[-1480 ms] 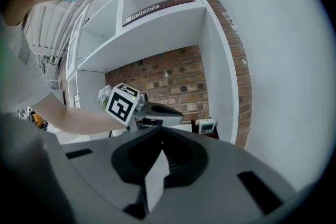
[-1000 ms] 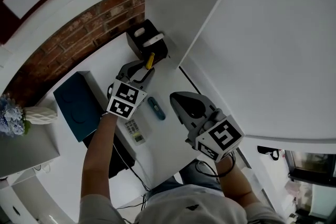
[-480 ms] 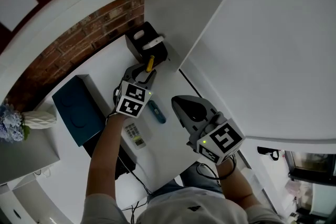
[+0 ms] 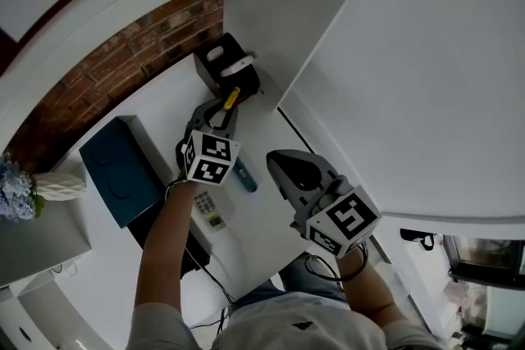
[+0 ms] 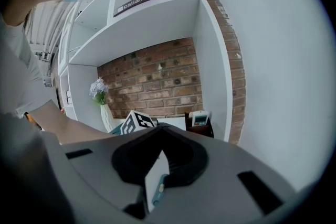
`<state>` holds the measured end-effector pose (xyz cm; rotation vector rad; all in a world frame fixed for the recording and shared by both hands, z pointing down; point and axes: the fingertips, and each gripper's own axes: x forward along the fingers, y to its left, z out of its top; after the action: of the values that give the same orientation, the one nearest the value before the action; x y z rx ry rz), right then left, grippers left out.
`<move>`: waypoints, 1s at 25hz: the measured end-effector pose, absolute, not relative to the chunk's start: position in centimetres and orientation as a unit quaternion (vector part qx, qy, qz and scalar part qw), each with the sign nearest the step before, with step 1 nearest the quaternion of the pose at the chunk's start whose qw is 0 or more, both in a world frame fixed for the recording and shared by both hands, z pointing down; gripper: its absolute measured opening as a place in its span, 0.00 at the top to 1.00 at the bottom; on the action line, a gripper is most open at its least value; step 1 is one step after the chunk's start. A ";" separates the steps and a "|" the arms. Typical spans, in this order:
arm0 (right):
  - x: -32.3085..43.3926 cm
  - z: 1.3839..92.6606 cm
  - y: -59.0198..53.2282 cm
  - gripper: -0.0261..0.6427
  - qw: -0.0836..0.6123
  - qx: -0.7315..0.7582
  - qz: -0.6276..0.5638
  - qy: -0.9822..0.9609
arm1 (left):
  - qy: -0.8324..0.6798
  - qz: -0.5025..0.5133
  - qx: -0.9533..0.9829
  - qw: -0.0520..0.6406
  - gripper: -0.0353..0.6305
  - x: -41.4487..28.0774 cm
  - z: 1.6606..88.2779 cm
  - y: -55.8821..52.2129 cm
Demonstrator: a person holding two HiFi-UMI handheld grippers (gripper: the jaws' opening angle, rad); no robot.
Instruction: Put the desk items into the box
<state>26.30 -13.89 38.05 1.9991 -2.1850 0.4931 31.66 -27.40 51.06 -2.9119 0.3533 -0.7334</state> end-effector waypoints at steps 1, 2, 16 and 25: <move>26.2 38.0 -13.9 0.95 0.069 0.664 0.164 -0.727 | 0.123 -0.239 -0.962 0.056 0.82 31.5 50.8 -27.5; 26.2 38.0 -13.9 0.95 0.069 0.663 0.163 -0.727 | 0.129 -0.236 -0.962 0.053 0.83 31.4 50.6 -27.5; 24.9 36.0 -12.9 0.95 0.054 0.643 0.147 -0.750 | 0.167 -0.182 -0.969 0.018 0.83 27.3 44.6 -24.5; 22.7 34.1 -12.5 0.95 0.039 0.600 0.131 -0.788 | 0.215 -0.144 -0.966 0.000 0.83 21.5 39.3 -20.7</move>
<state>22.70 -12.50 34.09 1.8401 -2.4165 0.4010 21.52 -20.74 39.26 -3.0341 0.6758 -0.4518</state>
